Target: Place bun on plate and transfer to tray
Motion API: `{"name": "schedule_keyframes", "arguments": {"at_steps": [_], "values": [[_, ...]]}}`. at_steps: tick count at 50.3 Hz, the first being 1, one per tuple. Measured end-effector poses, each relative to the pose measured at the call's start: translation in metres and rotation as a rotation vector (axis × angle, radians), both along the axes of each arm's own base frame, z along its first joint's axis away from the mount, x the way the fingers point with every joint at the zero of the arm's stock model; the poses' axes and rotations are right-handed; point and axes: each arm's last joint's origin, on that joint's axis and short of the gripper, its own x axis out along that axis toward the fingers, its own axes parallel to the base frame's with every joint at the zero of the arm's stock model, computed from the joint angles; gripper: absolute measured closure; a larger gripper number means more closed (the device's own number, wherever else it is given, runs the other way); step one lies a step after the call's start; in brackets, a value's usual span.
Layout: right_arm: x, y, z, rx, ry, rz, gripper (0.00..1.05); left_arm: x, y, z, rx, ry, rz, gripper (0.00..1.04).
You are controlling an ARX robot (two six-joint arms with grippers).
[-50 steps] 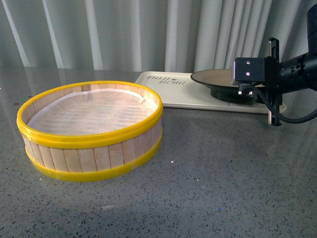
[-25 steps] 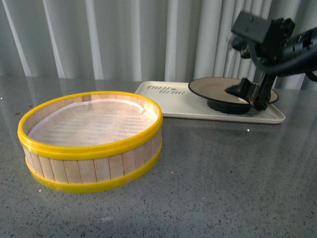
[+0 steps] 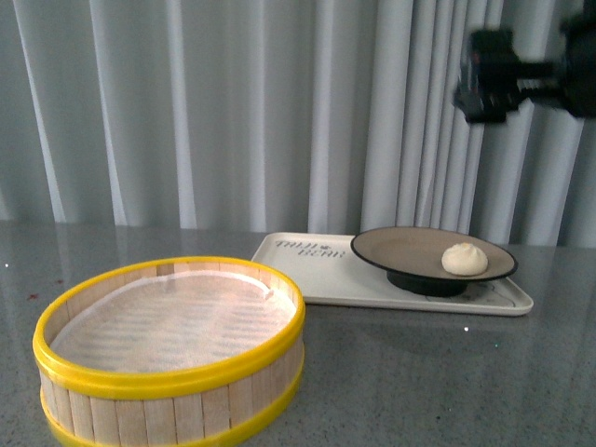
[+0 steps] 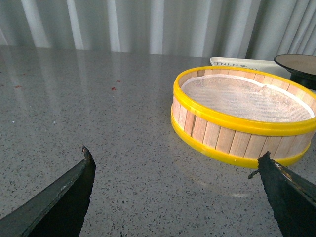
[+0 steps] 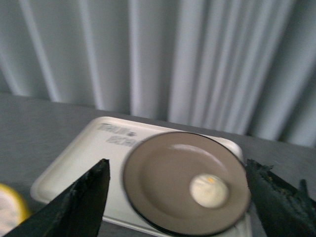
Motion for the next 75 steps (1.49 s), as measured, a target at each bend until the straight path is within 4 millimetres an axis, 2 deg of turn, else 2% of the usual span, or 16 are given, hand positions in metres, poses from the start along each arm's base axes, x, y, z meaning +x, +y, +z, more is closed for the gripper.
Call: {"name": "schedule_keyframes", "arguments": {"at_steps": [5,13,25,32,48,75], "values": [[-0.02,-0.012,-0.027,0.008,-0.014,-0.115,0.4,0.0,0.0,0.0,0.0,0.0,0.001,0.07],[-0.06,-0.03,-0.052,0.019,-0.043,-0.134,0.67,0.0,0.0,0.0,0.0,0.0,0.0,0.07],[-0.1,-0.042,-0.089,0.015,-0.02,-0.125,1.04,0.0,0.0,0.0,0.0,0.0,0.001,0.07],[-0.121,-0.049,-0.105,0.015,-0.015,-0.133,1.03,0.0,0.0,0.0,0.0,0.0,0.0,0.07],[-0.155,-0.064,-0.126,0.016,-0.016,-0.135,1.03,0.0,0.0,0.0,0.0,0.0,0.001,0.07],[-0.199,-0.064,-0.151,0.017,-0.029,-0.133,1.03,0.0,0.0,0.0,0.0,0.0,0.001,0.07]]}}
